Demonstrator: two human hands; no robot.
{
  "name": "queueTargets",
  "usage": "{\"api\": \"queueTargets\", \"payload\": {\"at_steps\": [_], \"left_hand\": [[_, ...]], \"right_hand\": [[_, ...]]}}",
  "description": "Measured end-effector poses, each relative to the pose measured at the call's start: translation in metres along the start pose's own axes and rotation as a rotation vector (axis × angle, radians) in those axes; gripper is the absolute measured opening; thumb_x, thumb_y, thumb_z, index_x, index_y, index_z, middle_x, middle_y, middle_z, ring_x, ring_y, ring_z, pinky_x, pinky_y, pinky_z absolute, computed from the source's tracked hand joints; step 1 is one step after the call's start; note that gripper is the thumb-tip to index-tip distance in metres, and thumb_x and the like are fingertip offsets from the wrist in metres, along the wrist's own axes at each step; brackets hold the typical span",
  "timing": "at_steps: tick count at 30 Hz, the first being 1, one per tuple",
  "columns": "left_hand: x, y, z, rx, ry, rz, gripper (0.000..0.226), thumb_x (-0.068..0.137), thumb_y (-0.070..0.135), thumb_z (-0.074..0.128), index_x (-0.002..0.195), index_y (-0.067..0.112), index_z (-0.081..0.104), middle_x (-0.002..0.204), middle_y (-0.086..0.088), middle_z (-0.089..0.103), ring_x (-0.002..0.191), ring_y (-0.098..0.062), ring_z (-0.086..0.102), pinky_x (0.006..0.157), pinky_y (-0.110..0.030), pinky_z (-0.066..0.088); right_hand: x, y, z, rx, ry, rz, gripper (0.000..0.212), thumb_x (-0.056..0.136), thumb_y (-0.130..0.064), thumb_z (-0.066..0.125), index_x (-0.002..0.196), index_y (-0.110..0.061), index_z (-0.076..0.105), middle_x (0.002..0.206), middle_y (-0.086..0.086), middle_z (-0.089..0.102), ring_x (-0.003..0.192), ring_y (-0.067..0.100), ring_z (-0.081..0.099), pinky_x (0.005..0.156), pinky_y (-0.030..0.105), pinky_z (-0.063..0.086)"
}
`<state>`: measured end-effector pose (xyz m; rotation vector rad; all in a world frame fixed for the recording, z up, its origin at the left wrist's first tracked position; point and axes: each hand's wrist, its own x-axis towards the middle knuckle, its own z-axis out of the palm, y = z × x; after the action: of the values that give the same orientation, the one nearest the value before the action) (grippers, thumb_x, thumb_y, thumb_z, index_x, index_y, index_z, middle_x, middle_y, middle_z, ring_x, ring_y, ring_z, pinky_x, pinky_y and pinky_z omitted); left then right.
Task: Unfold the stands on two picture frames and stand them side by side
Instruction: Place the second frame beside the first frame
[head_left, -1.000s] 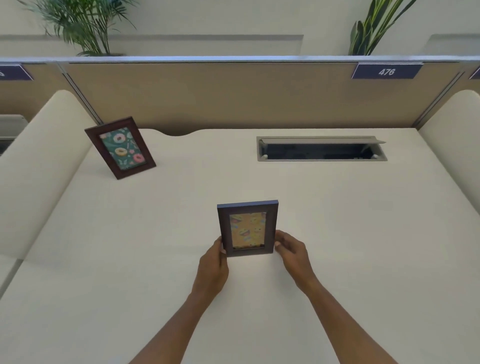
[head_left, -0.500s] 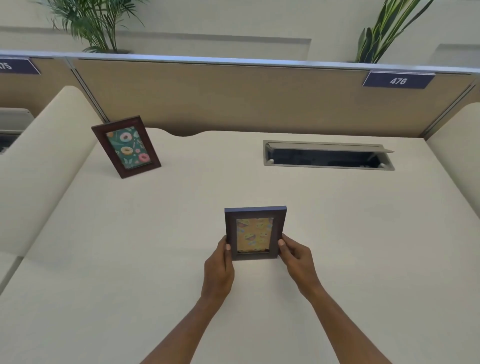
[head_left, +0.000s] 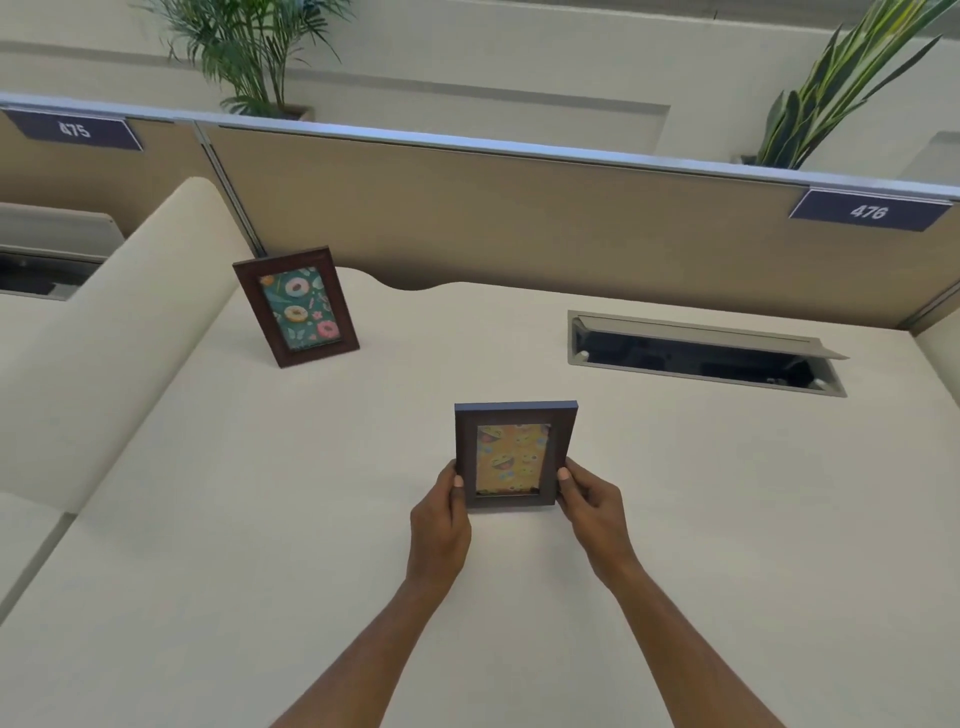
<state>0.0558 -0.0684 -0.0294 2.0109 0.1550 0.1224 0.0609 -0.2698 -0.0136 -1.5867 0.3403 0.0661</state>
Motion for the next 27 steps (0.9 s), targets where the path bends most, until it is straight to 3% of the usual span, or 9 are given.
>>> {"api": "queueTargets", "payload": {"at_steps": [4,8,11,13,17,22,27], "left_hand": [[0.024,-0.001,-0.007,-0.013,0.042,-0.002,0.035,0.109,0.018,0.039,0.137,0.018,0.060,0.103,0.021,0.068,0.091,0.002,0.066,0.072,-0.017,0.054],[0.053,-0.004,-0.015,-0.025,0.095,-0.026,0.035,0.108,0.015,0.041,0.138,0.011,0.060,0.118,0.009,0.067,0.106,0.006,0.062,0.089,-0.007,0.047],[0.079,-0.004,-0.020,0.006,0.150,-0.030,0.034,0.107,0.012,0.043,0.136,0.005,0.060,0.119,-0.001,0.065,0.108,-0.012,0.060,0.085,0.001,0.040],[0.098,-0.006,-0.024,0.023,0.183,-0.039,0.033,0.107,0.011,0.044,0.135,0.002,0.061,0.118,-0.007,0.064,0.104,-0.015,0.058,0.082,0.003,0.037],[0.134,-0.010,-0.034,0.026,0.225,-0.044,0.034,0.106,0.010,0.045,0.134,0.000,0.062,0.117,-0.014,0.063,0.101,-0.016,0.057,0.079,0.003,0.035],[0.179,-0.017,-0.044,0.021,0.273,-0.050,0.033,0.106,0.011,0.046,0.133,0.000,0.062,0.118,-0.017,0.059,0.101,-0.020,0.059,0.081,-0.010,0.036],[0.221,-0.022,-0.047,-0.004,0.337,-0.068,0.034,0.106,0.011,0.046,0.133,-0.001,0.062,0.118,-0.016,0.060,0.100,-0.017,0.056,0.081,-0.003,0.034]], "right_hand": [[0.026,-0.008,0.017,-0.006,-0.028,-0.008,0.036,0.106,-0.017,0.051,0.139,-0.009,0.061,0.131,0.004,0.071,0.127,0.021,0.065,0.110,0.049,0.050],[0.055,-0.019,0.040,-0.030,-0.053,-0.031,0.035,0.106,-0.018,0.051,0.138,-0.010,0.063,0.129,0.004,0.072,0.124,0.021,0.066,0.108,0.047,0.052],[0.078,-0.027,0.056,-0.040,-0.055,-0.039,0.036,0.106,-0.020,0.051,0.139,-0.010,0.062,0.130,0.006,0.072,0.124,0.022,0.066,0.108,0.048,0.053],[0.095,-0.031,0.069,-0.047,-0.065,-0.042,0.037,0.105,-0.020,0.051,0.139,-0.009,0.062,0.131,0.007,0.071,0.125,0.024,0.066,0.108,0.049,0.052],[0.124,-0.042,0.092,-0.068,-0.109,-0.076,0.036,0.106,-0.022,0.050,0.138,-0.013,0.064,0.127,0.003,0.074,0.121,0.021,0.068,0.106,0.046,0.054],[0.164,-0.053,0.121,-0.084,-0.136,-0.098,0.034,0.106,-0.023,0.050,0.135,-0.014,0.066,0.124,0.002,0.075,0.118,0.020,0.070,0.103,0.046,0.056],[0.206,-0.062,0.146,-0.079,-0.155,-0.109,0.034,0.106,-0.021,0.050,0.134,-0.012,0.067,0.125,0.006,0.074,0.119,0.025,0.069,0.104,0.050,0.055]]}}
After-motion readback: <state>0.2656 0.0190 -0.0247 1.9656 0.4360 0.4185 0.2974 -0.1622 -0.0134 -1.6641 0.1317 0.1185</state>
